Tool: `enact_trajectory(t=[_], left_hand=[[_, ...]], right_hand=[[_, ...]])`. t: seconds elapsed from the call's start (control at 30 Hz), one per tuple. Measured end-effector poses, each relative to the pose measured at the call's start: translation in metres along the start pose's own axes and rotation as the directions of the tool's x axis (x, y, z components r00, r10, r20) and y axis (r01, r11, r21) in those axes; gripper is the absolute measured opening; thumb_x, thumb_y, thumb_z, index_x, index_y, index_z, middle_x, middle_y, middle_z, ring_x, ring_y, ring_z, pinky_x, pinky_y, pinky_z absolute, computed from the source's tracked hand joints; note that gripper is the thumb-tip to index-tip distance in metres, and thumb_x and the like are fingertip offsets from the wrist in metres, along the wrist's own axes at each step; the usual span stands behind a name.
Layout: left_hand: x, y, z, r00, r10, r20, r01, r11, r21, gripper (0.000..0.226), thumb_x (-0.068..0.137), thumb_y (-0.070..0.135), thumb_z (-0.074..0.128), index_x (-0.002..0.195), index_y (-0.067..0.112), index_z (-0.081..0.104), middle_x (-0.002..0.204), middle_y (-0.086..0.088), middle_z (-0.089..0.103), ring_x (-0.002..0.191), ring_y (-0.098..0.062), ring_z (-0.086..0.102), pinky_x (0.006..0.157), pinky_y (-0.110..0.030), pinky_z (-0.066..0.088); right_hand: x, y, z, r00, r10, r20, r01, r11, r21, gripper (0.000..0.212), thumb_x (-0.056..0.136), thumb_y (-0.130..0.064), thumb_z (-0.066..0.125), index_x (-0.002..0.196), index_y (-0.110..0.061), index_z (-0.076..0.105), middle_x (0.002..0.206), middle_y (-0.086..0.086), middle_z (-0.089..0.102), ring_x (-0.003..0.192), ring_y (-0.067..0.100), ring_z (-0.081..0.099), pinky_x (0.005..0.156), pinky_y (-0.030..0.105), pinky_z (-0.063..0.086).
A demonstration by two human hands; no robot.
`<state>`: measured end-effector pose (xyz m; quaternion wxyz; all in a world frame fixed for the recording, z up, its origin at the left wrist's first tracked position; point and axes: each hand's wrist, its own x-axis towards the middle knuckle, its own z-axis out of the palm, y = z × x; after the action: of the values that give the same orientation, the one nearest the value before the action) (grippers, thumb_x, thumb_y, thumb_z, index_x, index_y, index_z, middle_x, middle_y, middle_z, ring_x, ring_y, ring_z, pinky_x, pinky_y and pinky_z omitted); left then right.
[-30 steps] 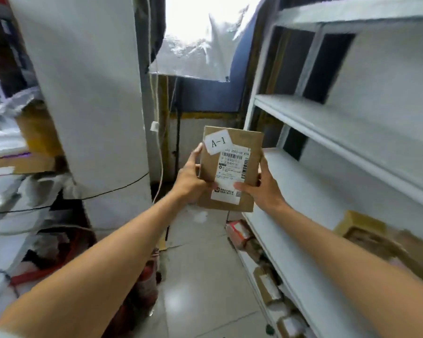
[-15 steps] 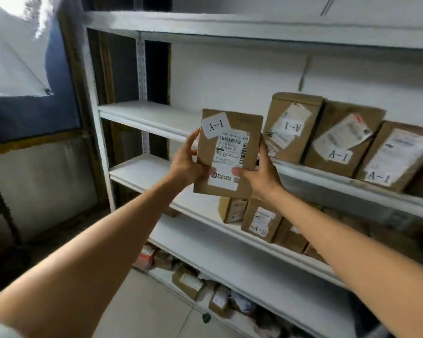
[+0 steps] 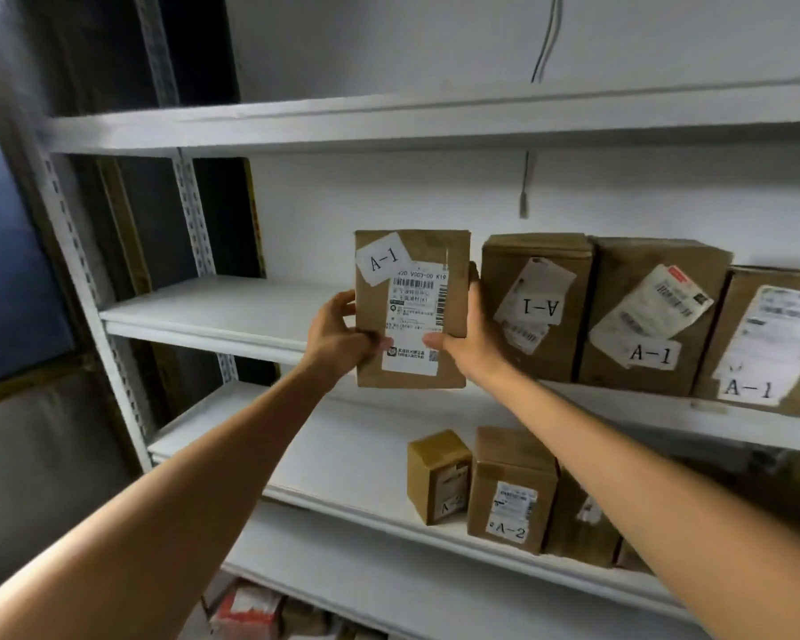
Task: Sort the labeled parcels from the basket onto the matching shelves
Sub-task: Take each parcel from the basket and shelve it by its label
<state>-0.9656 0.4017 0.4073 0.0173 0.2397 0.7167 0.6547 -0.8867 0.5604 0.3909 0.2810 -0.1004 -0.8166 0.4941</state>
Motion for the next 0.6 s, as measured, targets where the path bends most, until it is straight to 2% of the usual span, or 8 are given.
enact_trajectory(t=[0.1, 0.17, 0.23, 0.3, 0.4, 0.47, 0.53, 0.6], left_hand=[[0.026, -0.010, 0.004, 1.000, -0.015, 0.016, 0.015, 0.999, -0.039, 0.076, 0.065, -0.016, 0.074, 0.132, 0.009, 0.048, 0.121, -0.005, 0.060, 0.100, -0.026, 0.064, 0.068, -0.038, 0.060], [0.037, -0.020, 0.010, 1.000, -0.017, 0.007, 0.018, 0.997, -0.076, 0.077, 0.064, -0.017, 0.074, 0.131, 0.010, 0.048, 0.124, -0.006, 0.059, 0.104, -0.027, 0.064, 0.060, -0.033, 0.060], [0.045, -0.029, 0.016, 1.000, -0.023, -0.021, 0.021, 0.996, -0.087, 0.075, 0.065, -0.017, 0.074, 0.129, 0.012, 0.048, 0.127, -0.006, 0.058, 0.105, -0.025, 0.062, 0.054, -0.029, 0.060], [0.052, -0.036, 0.021, 0.999, -0.024, -0.037, 0.021, 0.996, -0.090, 0.073, 0.066, -0.016, 0.073, 0.127, 0.016, 0.048, 0.128, -0.005, 0.056, 0.109, -0.025, 0.060, 0.054, -0.029, 0.059], [0.063, -0.040, 0.026, 1.000, -0.020, -0.017, 0.019, 0.996, -0.092, 0.071, 0.068, -0.016, 0.073, 0.125, 0.018, 0.046, 0.129, -0.004, 0.055, 0.108, -0.021, 0.058, 0.055, -0.026, 0.058], [0.072, -0.041, 0.028, 0.999, -0.035, 0.013, 0.036, 0.996, -0.078, 0.069, 0.069, -0.015, 0.073, 0.124, 0.018, 0.046, 0.128, -0.004, 0.055, 0.105, -0.019, 0.057, 0.061, -0.031, 0.059], [0.082, -0.040, 0.032, 0.996, -0.054, 0.064, 0.058, 0.997, -0.050, 0.069, 0.069, -0.015, 0.072, 0.123, 0.016, 0.044, 0.127, -0.005, 0.055, 0.106, -0.021, 0.058, 0.071, -0.041, 0.059], [0.091, -0.037, 0.036, 0.991, -0.057, 0.123, 0.060, 0.998, -0.022, 0.070, 0.066, -0.019, 0.071, 0.122, 0.014, 0.043, 0.127, -0.007, 0.055, 0.109, -0.027, 0.059, 0.072, -0.042, 0.059]], right_hand=[[0.023, 0.012, 0.013, 0.997, 0.013, -0.081, -0.017, 0.998, -0.052, 0.107, 0.082, -0.008, 0.071, 0.152, -0.021, -0.008, 0.146, 0.009, 0.037, 0.133, 0.025, 0.038, 0.107, 0.037, 0.037], [0.032, 0.020, 0.018, 0.988, 0.003, -0.157, -0.022, 0.992, -0.121, 0.107, 0.078, -0.009, 0.075, 0.152, -0.023, -0.002, 0.141, 0.010, 0.040, 0.128, 0.024, 0.043, 0.104, 0.043, 0.043], [0.040, 0.026, 0.021, 0.981, -0.004, -0.194, -0.036, 0.978, -0.205, 0.108, 0.076, -0.011, 0.077, 0.152, -0.021, 0.001, 0.141, 0.011, 0.039, 0.126, 0.024, 0.045, 0.101, 0.044, 0.046], [0.045, 0.027, 0.022, 0.982, -0.007, -0.190, -0.046, 0.961, -0.272, 0.105, 0.081, -0.010, 0.073, 0.152, -0.017, -0.003, 0.145, 0.011, 0.035, 0.128, 0.025, 0.044, 0.102, 0.036, 0.044], [0.045, 0.018, 0.022, 0.967, -0.079, -0.243, -0.024, 0.919, -0.394, 0.092, 0.087, -0.007, 0.064, 0.153, -0.013, 0.000, 0.148, 0.013, 0.032, 0.124, 0.024, 0.047, 0.089, 0.026, 0.045], [0.038, 0.013, 0.018, 0.941, -0.180, -0.287, 0.007, 0.857, -0.514, 0.082, 0.088, -0.008, 0.062, 0.151, -0.012, 0.010, 0.146, 0.014, 0.032, 0.119, 0.023, 0.048, 0.081, 0.021, 0.044], [0.031, 0.011, 0.010, 0.914, -0.272, -0.300, 0.020, 0.769, -0.638, 0.061, 0.086, -0.011, 0.061, 0.138, -0.012, 0.030, 0.132, 0.013, 0.041, 0.109, 0.024, 0.052, 0.068, 0.022, 0.044], [0.027, 0.011, 0.003, 0.911, -0.280, -0.303, -0.008, 0.723, -0.691, 0.038, 0.084, -0.010, 0.059, 0.118, -0.010, 0.041, 0.116, 0.009, 0.048, 0.100, 0.023, 0.053, 0.063, 0.024, 0.038]])
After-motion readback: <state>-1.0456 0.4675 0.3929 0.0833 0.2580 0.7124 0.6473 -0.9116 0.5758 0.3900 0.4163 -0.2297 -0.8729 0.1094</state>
